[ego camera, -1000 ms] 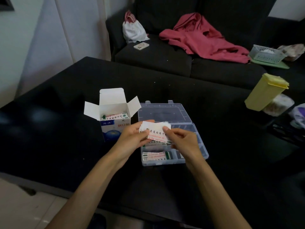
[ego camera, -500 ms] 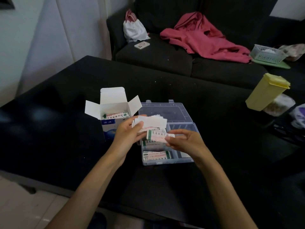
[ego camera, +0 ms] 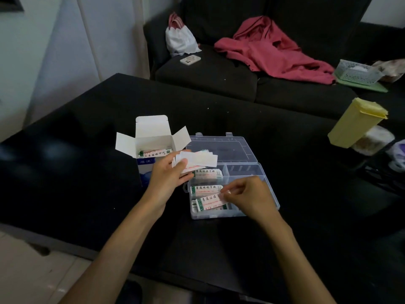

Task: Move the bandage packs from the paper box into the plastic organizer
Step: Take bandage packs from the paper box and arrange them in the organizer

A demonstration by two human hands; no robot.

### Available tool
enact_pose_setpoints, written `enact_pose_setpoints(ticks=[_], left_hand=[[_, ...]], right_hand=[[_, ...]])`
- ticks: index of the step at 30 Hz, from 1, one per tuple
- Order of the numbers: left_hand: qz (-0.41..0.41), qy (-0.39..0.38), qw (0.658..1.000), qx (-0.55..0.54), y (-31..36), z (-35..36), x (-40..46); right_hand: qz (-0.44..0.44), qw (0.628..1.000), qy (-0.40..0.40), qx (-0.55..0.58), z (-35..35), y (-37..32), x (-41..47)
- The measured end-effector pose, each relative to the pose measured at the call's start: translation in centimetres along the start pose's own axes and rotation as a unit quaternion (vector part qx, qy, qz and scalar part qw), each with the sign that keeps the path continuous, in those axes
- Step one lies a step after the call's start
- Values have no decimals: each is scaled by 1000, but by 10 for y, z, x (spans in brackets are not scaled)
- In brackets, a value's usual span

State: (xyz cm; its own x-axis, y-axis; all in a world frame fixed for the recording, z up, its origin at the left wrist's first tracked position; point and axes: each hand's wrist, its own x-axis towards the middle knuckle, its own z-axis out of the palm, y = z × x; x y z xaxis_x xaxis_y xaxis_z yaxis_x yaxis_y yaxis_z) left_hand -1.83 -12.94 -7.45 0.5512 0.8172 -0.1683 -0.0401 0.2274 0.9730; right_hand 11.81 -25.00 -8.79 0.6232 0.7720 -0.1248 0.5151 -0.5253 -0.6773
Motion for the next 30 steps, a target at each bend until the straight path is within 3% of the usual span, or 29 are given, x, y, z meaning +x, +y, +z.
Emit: enact_pose_setpoints(ticks=[5, 11, 16, 19, 22, 26, 28, 30], left_hand=[[-4, 0, 1000, -5, 1, -1, 0], [-20, 4, 1000, 7, -1, -1, 4], [-25, 0, 1000, 8, -2, -1, 4], [-25, -3, 1000, 3, -2, -2, 3], [-28, -8, 1000, -6, -1, -2, 2], [-33, -9, 999, -20, -1, -2, 1], [-34, -13, 999, -19, -1, -2, 2], [-35, -13, 999, -19, -2, -2, 2]], right_hand=[[-3, 999, 35, -24, 3, -2, 1], [3, 998, -58, -38, 6, 0, -1], [-19, 988, -10, -150, 7, -6, -3], [-18, 988, 0, -154, 8, -7, -4], [7, 998, -35, -48, 2, -2, -1], [36, 989, 21, 141, -16, -3, 3], [26, 990, -40, 131, -24, -4, -1], [-7, 987, -158, 24, -26, -3, -5]])
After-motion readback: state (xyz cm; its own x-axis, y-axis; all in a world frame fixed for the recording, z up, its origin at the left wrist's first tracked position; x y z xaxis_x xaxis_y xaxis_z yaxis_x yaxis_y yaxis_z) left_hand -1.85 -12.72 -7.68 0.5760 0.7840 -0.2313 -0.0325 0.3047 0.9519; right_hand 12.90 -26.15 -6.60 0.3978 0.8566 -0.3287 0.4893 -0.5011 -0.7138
